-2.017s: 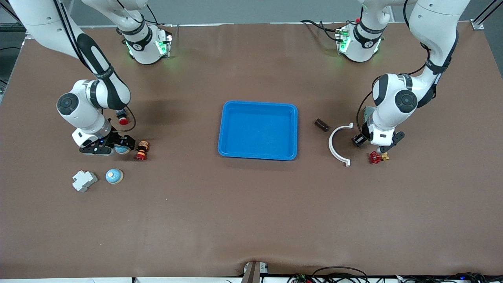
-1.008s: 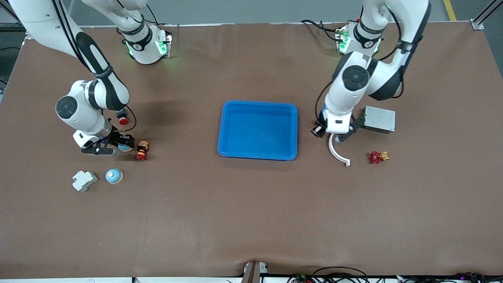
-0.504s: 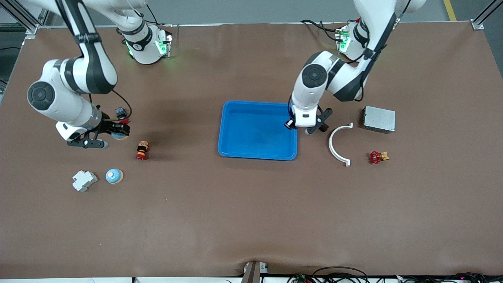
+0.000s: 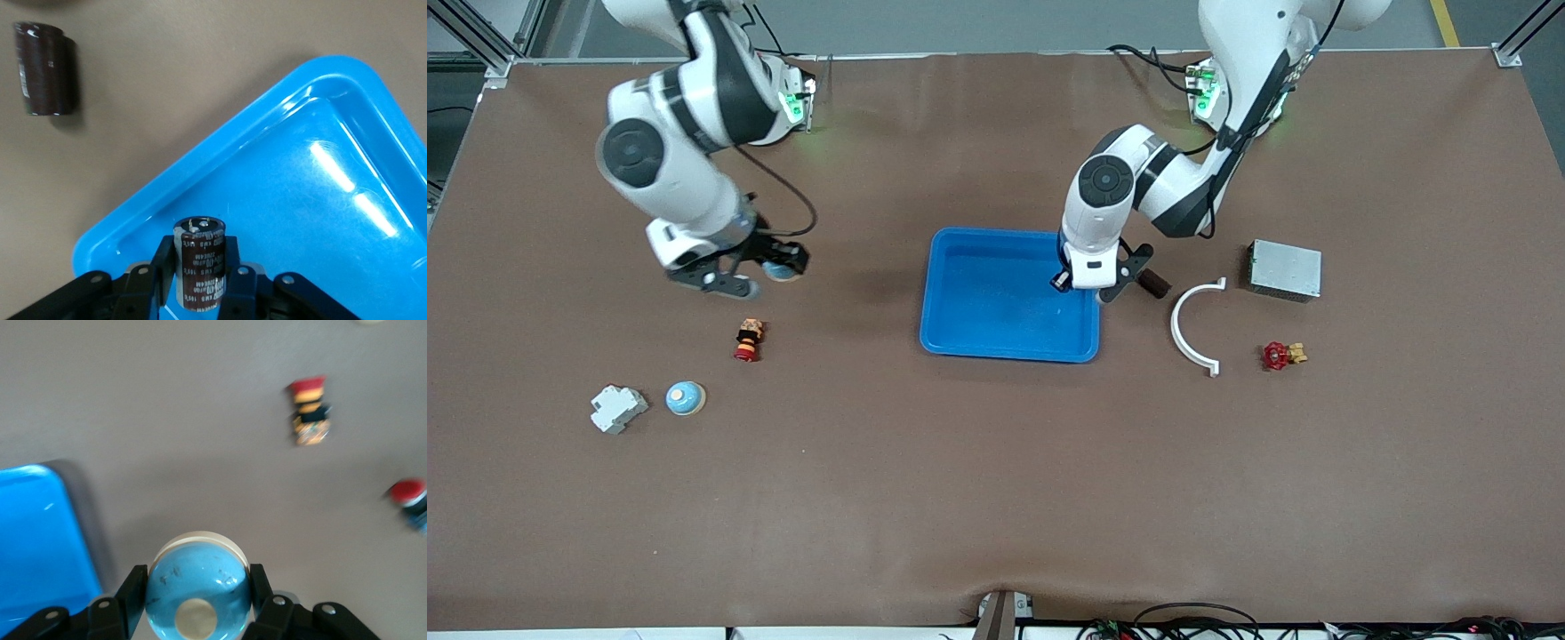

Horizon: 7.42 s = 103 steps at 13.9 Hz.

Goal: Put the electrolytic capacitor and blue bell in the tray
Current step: 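Carry the bell and the capacitor over the tray with both grippers, then release the capacitor in the tray while the right gripper lowers the bell, then grasp the other capacitor with the left gripper while the right releases the bell, then place the capacitor in the tray with the left gripper while the right withdraws, then grasp the second blue bell with the right gripper while the left returns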

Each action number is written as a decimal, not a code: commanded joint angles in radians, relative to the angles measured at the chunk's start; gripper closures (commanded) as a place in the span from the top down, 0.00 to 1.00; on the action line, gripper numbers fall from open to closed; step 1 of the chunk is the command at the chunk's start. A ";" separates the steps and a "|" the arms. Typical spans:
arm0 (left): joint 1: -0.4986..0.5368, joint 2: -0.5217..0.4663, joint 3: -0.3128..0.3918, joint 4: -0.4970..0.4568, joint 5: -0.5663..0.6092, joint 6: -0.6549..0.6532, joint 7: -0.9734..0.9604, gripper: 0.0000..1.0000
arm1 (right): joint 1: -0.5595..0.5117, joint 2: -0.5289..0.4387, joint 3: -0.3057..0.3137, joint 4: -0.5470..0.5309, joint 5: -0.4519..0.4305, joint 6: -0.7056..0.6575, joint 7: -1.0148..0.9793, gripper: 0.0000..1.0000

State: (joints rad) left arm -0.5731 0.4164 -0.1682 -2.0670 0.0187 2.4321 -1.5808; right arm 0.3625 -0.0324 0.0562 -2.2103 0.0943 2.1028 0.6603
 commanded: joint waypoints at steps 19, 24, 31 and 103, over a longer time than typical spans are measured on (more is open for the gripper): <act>0.179 -0.186 0.012 -0.002 0.111 -0.440 0.116 1.00 | 0.540 0.368 -0.018 0.130 -0.135 0.381 0.879 0.00; 0.202 -0.110 0.013 -0.108 0.125 -0.253 0.101 0.82 | 0.503 0.428 -0.026 0.196 -0.197 0.375 0.891 0.00; 0.228 -0.028 0.016 -0.151 0.150 -0.088 0.079 0.69 | 0.486 0.505 -0.026 0.237 -0.246 0.387 0.895 0.00; 0.538 -0.418 0.067 0.581 0.073 -0.952 1.351 1.00 | -0.473 0.658 -0.030 0.297 -0.127 0.568 -0.643 1.00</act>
State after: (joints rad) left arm -0.0255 0.0539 -0.1356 -1.4536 0.1095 1.4952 -0.2743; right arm -0.0889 0.6022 0.0099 -1.9389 -0.0447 2.6714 0.0527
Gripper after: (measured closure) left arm 0.000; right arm 0.000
